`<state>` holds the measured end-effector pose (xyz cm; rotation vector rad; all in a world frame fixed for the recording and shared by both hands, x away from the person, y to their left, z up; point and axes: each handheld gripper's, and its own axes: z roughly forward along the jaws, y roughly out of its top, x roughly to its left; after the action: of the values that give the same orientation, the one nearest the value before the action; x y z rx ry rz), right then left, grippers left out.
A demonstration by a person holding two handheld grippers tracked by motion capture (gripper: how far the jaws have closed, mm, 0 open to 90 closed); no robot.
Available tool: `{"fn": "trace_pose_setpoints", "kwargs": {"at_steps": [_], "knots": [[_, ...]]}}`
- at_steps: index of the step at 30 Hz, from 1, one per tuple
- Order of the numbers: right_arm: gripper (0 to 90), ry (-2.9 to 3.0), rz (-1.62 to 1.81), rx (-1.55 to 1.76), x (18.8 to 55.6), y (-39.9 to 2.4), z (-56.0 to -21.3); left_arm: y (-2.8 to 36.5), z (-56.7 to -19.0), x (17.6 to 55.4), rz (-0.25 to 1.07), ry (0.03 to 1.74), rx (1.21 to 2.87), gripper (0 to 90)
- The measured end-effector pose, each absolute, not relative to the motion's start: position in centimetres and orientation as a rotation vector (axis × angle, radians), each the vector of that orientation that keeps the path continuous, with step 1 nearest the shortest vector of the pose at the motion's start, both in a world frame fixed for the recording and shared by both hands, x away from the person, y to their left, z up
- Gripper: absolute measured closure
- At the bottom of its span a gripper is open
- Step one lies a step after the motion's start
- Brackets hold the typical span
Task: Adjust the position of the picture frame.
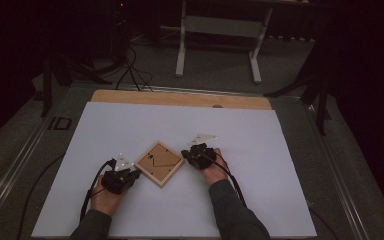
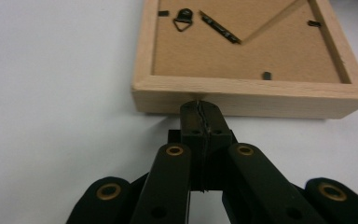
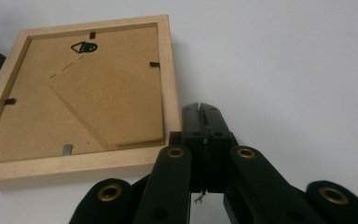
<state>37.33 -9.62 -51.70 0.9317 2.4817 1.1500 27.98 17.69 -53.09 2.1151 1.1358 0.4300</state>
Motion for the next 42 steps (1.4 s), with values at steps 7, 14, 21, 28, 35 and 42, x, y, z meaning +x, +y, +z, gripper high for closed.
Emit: {"fn": "trace_pose_setpoints", "kwargs": {"at_steps": [7, 14, 21, 28, 35, 42], "knots": [[89.5, 2.491, 1.097, 0.928, 37.4, -9.5, -52.0, 17.4, -53.1, 28.0, 0.42, 1.128, 2.119, 89.8], [89.6, 2.506, 1.078, 0.923, 37.2, -9.3, -52.2, 17.1, -53.2, 28.2, 0.404, 1.129, 2.11, 89.9], [89.6, 2.509, 1.081, 0.93, 36.7, -9.9, -52.2, 16.6, -53.3, 28.3, 0.402, 1.13, 2.109, 89.9], [89.7, 2.511, 1.085, 0.935, 35.8, -10.7, -52.2, 16.2, -53.4, 28.7, 0.408, 1.118, 2.117, 89.9], [89.7, 2.509, 1.088, 0.932, 34.8, -11.5, -52.2, 15.7, -53.4, 29.2, 0.418, 1.116, 2.118, 90.0], [89.7, 2.517, 1.082, 0.932, 33.9, -11.9, -52.2, 15.5, -53.6, 29.9, 0.421, 1.131, 2.086, 90.0]]}}
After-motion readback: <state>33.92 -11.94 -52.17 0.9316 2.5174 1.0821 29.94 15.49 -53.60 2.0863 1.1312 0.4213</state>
